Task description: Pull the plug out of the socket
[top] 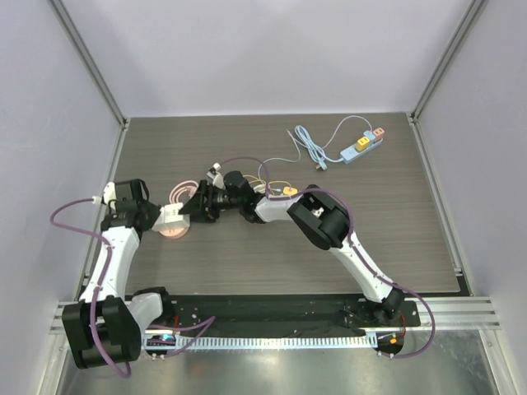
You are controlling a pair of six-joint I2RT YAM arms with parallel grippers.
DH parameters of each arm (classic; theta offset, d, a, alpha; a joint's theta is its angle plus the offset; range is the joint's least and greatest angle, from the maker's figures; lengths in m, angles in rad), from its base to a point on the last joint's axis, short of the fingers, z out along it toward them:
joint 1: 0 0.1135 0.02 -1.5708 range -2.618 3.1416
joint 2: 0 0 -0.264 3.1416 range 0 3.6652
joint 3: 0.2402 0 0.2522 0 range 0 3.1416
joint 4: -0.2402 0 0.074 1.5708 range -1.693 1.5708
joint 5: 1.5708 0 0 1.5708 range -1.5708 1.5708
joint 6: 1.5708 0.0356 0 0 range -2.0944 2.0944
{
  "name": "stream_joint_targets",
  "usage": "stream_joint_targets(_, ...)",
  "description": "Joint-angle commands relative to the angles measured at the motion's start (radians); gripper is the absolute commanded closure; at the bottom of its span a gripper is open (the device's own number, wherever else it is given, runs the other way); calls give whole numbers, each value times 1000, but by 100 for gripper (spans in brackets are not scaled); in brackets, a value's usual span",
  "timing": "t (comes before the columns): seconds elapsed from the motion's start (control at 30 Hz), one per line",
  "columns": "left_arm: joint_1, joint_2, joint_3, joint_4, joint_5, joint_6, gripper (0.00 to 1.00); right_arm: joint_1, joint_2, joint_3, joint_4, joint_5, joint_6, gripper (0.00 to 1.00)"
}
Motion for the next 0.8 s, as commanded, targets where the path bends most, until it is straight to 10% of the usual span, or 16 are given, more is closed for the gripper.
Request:
stream_joint_targets(0.0,-29,35,-64,-154,22,-2,100,10,-75,46,-194,39,-155,99)
stream_joint_targets(0.27,-55,31,-78,-145,18,-17,100,1,57,17,324,-40,314,99)
stream_joint_targets(0.47,-70,37,-76,-144,12,-23,100,5,-38,29,-45,7,-39,99)
stream_joint_targets(0.77,-85,26,-98,-153,-14,-36,100,-7,34,-5,368,-30,318,99)
